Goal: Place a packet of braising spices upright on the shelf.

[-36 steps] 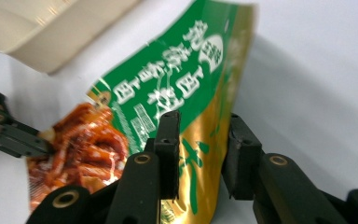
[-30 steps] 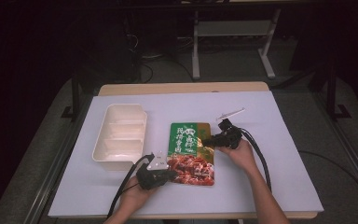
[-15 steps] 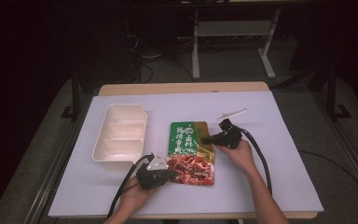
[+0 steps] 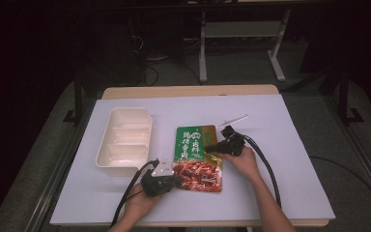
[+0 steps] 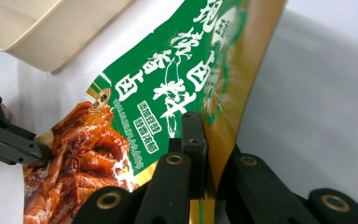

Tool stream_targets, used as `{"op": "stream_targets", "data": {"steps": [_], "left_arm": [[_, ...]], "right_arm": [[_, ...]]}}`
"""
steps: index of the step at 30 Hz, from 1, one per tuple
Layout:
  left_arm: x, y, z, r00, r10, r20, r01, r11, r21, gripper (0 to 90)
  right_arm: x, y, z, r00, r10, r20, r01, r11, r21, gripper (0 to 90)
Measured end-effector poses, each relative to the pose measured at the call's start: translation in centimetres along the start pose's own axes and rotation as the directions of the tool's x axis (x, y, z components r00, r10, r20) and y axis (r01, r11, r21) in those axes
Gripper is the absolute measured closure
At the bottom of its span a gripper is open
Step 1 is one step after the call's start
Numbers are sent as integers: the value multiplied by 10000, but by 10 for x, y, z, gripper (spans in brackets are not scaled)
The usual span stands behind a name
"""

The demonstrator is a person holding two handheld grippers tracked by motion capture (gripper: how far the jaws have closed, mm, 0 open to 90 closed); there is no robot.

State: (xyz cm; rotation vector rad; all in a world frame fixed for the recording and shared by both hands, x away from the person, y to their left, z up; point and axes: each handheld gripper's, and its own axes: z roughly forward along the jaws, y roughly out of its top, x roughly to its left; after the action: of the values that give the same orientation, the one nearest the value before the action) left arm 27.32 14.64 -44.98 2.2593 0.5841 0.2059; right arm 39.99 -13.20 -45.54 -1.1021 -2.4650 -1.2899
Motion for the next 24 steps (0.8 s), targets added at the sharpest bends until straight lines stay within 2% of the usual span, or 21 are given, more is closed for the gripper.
{"op": "stream_targets", "data": {"steps": [2,4,10,18,24], "left_arm": [[1,0,-2,9999,-94,52,94,10000,33,860],[0,1,-5,10000,-24,28,24,10000,-32,843],[-4,4,-17,9995,-156,268,172,9981,-589,798],[-12,4,-29,9995,69,316,-43,9966,-822,750],[-18,-1,-37,9994,179,307,-144,9938,-1104,714]], "right_arm": [[1,1,-2,10000,23,-24,-24,10000,-89,889],[3,1,-5,9998,135,-125,-138,9995,-276,890],[12,6,-18,9995,72,-294,-97,9962,-866,894],[27,13,-42,9997,-204,-148,178,9878,-1547,895],[41,20,-58,9984,-569,35,565,9787,-1974,896]]}}
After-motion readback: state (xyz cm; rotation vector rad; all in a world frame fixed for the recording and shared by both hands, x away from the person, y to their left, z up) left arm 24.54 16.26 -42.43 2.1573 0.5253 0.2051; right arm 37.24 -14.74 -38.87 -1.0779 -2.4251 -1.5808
